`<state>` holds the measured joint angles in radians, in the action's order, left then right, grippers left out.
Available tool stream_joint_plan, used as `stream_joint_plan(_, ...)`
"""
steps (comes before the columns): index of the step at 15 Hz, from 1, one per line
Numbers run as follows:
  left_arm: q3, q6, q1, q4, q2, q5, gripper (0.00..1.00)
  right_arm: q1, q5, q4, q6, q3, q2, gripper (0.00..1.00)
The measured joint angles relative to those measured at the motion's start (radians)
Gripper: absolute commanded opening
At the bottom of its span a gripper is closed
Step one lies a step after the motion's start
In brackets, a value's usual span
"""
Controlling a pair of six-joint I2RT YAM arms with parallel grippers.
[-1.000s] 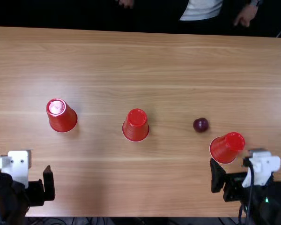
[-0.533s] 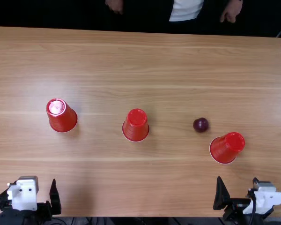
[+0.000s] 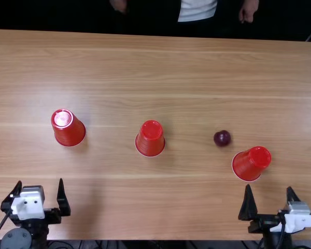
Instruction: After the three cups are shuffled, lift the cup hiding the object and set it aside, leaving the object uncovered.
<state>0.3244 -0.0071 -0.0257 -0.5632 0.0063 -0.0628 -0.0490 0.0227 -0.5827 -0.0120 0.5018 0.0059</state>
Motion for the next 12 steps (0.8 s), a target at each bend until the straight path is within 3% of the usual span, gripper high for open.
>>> stream_joint_plan(2, -0.075, 0.001, 0.0, 0.167, 0.0, 0.022, 1.0, -0.004, -0.001, 0.197, 0.004, -0.055, 0.0, 1.0)
stream_joint_plan(5, -0.175, 0.002, 0.0, 0.293, 0.0, 0.092, 1.0, -0.005, -0.001, 0.465, 0.005, -0.186, 0.0, 1.0)
stream_joint_plan(7, -0.238, 0.002, 0.0, 0.367, 0.0, 0.123, 1.0, -0.005, 0.0, 0.598, 0.004, -0.262, 0.0, 1.0)
stream_joint_plan(12, -0.3, 0.003, 0.0, 0.494, 0.0, 0.145, 1.0, -0.005, 0.0, 0.63, 0.005, -0.439, 0.0, 1.0)
